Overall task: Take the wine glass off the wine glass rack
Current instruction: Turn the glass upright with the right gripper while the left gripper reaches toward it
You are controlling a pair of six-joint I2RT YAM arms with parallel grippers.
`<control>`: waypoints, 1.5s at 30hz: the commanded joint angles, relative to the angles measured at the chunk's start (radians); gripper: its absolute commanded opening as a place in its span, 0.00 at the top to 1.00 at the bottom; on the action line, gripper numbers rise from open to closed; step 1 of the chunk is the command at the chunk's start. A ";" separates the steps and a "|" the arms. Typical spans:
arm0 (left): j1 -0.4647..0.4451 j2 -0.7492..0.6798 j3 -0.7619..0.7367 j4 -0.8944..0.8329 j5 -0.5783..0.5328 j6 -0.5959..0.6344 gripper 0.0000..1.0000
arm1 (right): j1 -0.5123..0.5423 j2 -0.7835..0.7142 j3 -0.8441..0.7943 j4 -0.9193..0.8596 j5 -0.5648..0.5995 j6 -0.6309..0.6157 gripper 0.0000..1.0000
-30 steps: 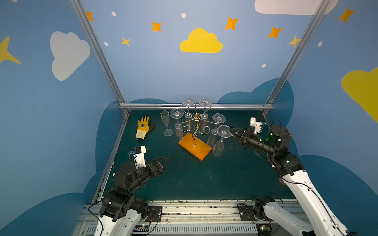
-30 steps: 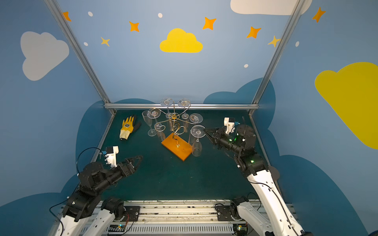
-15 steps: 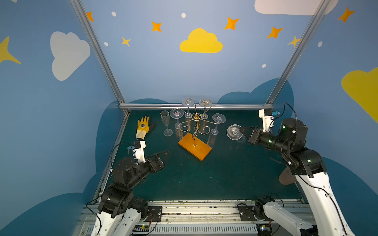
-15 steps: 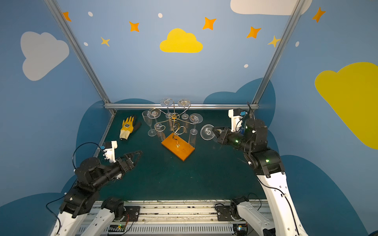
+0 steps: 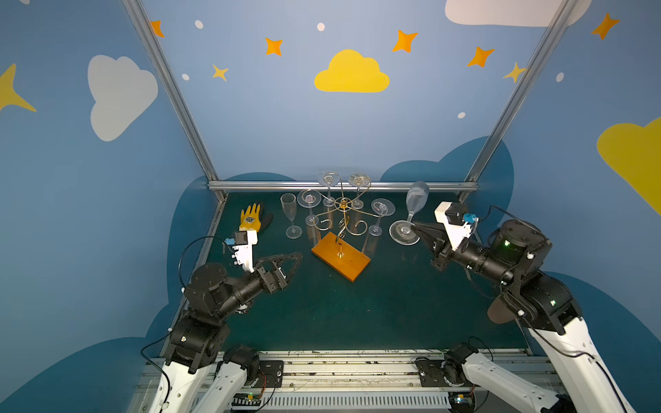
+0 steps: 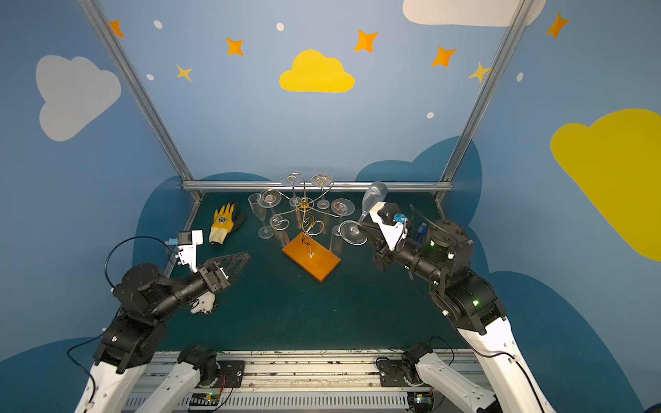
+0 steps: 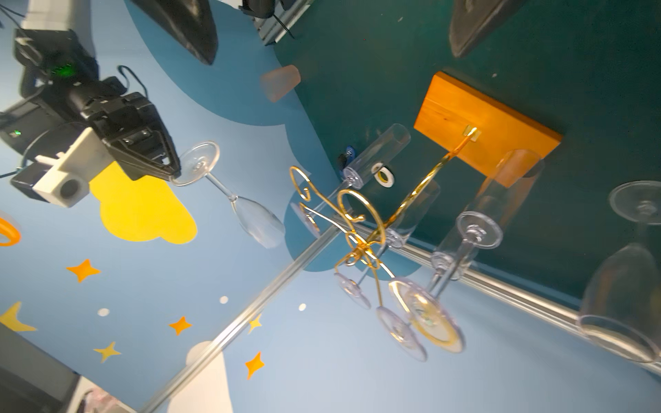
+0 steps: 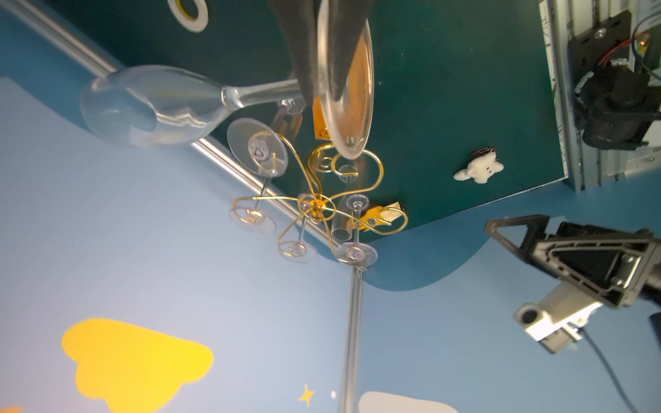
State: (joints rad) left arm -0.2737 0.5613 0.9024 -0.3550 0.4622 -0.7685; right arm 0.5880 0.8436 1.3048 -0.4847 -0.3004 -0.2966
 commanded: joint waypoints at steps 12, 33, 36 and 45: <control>-0.117 0.154 0.069 0.249 0.211 -0.064 0.01 | 0.340 -0.019 -0.171 0.303 0.133 -0.586 1.00; -0.418 0.335 0.082 0.408 0.090 0.001 0.10 | 0.630 0.037 -0.278 0.525 0.349 -0.827 1.00; -0.420 0.331 0.078 0.410 0.079 0.004 0.13 | 0.647 0.029 -0.289 0.519 0.352 -0.831 1.00; -0.421 0.318 0.076 0.411 0.048 0.014 0.22 | 0.677 0.009 -0.313 0.515 0.374 -0.849 1.00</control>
State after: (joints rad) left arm -0.6922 0.8890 0.9604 0.0257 0.5228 -0.7700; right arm 1.2526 0.8749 0.9997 -0.0299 0.0525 -1.1275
